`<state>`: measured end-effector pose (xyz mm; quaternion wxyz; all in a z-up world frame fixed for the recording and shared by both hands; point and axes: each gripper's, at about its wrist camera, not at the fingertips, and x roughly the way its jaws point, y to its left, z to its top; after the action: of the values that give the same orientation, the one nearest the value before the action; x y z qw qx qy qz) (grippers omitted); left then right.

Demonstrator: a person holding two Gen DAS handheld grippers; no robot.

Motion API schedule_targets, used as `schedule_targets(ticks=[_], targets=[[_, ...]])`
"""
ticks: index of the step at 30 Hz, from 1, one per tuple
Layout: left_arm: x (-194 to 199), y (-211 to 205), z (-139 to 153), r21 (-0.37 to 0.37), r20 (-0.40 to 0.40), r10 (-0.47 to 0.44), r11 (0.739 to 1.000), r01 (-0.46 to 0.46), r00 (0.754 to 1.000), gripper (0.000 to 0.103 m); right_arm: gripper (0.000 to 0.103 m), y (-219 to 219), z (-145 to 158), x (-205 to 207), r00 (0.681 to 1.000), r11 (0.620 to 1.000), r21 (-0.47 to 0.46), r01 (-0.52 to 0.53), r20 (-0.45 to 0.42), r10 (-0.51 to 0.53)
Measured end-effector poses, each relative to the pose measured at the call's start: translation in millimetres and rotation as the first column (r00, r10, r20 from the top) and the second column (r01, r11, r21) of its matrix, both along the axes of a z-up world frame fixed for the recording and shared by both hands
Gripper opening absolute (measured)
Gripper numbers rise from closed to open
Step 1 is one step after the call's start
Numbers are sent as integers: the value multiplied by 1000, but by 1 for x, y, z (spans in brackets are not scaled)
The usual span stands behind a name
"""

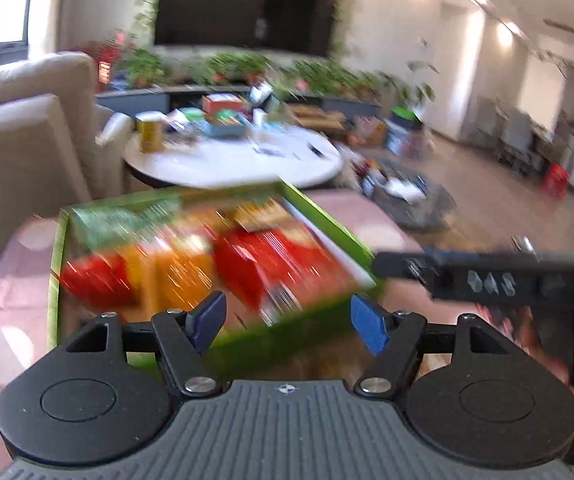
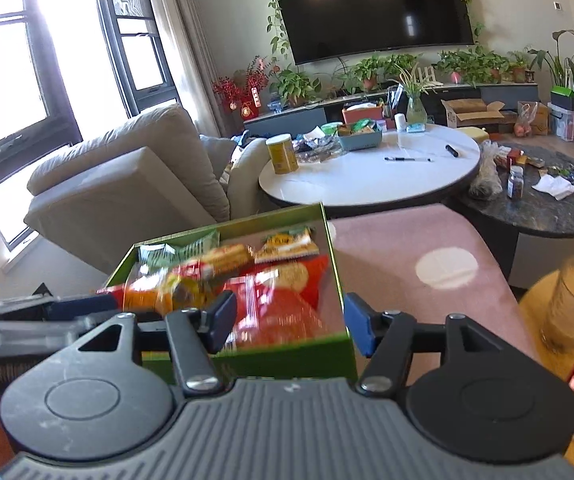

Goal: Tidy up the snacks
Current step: 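Lower both packets into the box and open both grippers, then grasp the clear barcode snack bar with the left gripper while the right gripper approaches the nut packet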

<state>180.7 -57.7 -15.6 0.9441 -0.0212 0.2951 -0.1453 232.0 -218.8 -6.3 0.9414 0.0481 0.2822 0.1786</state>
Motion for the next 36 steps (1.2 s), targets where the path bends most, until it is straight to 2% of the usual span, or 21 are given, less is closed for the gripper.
schedule_targets(ticks=[5, 9, 14, 15, 17, 18, 19, 22, 25, 29, 33, 34, 36], targets=[[4, -28, -29, 46, -88, -57, 997, 62, 994, 67, 66, -4, -11, -8, 999, 999, -49, -12, -42, 10], [17, -37, -46, 89, -123, -39, 995, 51, 992, 69, 70, -12, -20, -14, 998, 997, -76, 0, -68, -5], [24, -44, -60, 102, -164, -30, 994, 48, 986, 67, 73, -21, -35, -14, 995, 992, -125, 36, -91, -47], [22, -46, -61, 106, -166, -39, 993, 57, 985, 65, 73, -23, -37, -14, 994, 991, -123, 43, -97, -55], [22, -47, -65, 100, -180, -54, 992, 73, 982, 54, 74, -25, -41, -13, 992, 992, -122, 45, -110, -58], [23, -46, -66, 92, -193, -59, 993, 78, 979, 45, 74, -27, -44, -16, 992, 992, -121, 44, -111, -58], [22, -46, -66, 99, -180, -55, 992, 74, 982, 39, 74, -27, -45, -15, 992, 992, -121, 44, -114, -58], [22, -41, -65, 91, -185, -46, 994, 64, 982, 37, 74, -28, -48, -20, 992, 993, -110, 42, -118, -55], [17, -27, -62, 72, -190, -14, 997, 28, 982, 36, 74, -26, -51, -23, 992, 993, -120, 23, -123, -38], [-2, -3, -56, 101, -158, 49, 994, -33, 986, 36, 74, -20, -59, -24, 989, 990, -140, -3, -145, -18], [-22, 24, -47, 63, -134, 99, 994, -91, 986, 36, 75, -8, -69, -22, 988, 979, -204, 0, -152, -31], [-27, 28, -45, 54, -125, 106, 994, -100, 986, 29, 74, -5, -72, -22, 988, 975, -223, 3, -149, -37], [-32, 33, -41, 45, -108, 111, 993, -106, 988, 25, 75, -2, -76, -22, 986, 968, -250, 10, -160, -52]])
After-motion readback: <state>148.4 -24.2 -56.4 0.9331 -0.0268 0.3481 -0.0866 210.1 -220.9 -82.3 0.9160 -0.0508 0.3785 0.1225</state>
